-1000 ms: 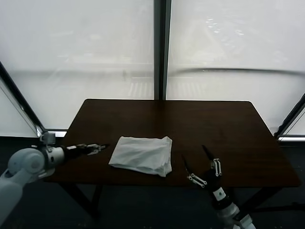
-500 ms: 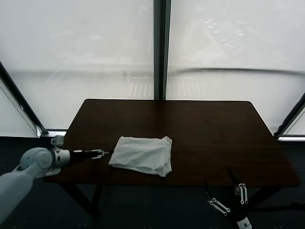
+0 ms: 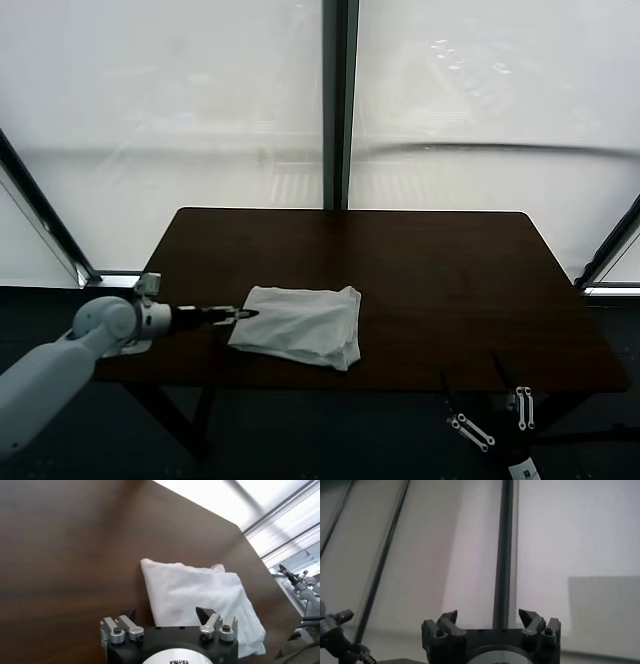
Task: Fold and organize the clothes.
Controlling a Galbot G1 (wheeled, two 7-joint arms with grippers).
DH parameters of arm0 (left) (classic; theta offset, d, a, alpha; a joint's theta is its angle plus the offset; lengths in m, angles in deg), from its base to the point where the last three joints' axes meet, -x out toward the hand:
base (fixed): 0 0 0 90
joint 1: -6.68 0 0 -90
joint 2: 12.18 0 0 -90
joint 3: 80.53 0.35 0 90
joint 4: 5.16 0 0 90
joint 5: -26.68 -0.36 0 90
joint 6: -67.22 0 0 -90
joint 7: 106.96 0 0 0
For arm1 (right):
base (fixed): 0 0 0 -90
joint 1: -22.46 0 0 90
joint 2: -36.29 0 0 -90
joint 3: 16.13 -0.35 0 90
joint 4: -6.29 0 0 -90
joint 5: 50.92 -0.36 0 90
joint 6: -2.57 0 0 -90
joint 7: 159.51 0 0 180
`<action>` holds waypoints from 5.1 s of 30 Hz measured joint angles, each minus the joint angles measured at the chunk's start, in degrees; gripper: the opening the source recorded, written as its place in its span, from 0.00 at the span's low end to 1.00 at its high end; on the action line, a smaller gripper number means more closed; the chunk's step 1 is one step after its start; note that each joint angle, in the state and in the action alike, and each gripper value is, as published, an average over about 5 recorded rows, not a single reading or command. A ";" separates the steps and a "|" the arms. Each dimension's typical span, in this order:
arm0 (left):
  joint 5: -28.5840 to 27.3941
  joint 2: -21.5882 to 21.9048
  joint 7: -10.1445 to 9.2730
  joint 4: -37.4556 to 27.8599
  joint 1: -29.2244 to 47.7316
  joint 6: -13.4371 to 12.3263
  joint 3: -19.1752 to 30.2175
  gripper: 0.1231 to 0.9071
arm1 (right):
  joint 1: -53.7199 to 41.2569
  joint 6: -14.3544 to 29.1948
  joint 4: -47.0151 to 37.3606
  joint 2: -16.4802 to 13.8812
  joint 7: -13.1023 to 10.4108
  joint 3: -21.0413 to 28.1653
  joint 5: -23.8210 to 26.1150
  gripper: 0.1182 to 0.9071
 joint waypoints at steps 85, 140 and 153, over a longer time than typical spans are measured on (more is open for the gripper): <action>0.59 -8.41 -38.06 29.96 -7.17 0.12 -17.25 1.00 | -19.01 -51.27 4.13 -5.16 -24.78 16.62 -10.93 1.00; -5.53 -7.20 -36.52 37.51 -30.94 -1.85 -42.70 1.00 | -51.86 -75.75 -20.48 3.77 -29.46 30.53 -37.14 0.03; -6.90 -9.56 -35.50 37.74 -31.53 -1.91 -42.93 1.00 | -43.59 -76.66 -13.20 -3.66 -30.30 23.59 -41.75 0.03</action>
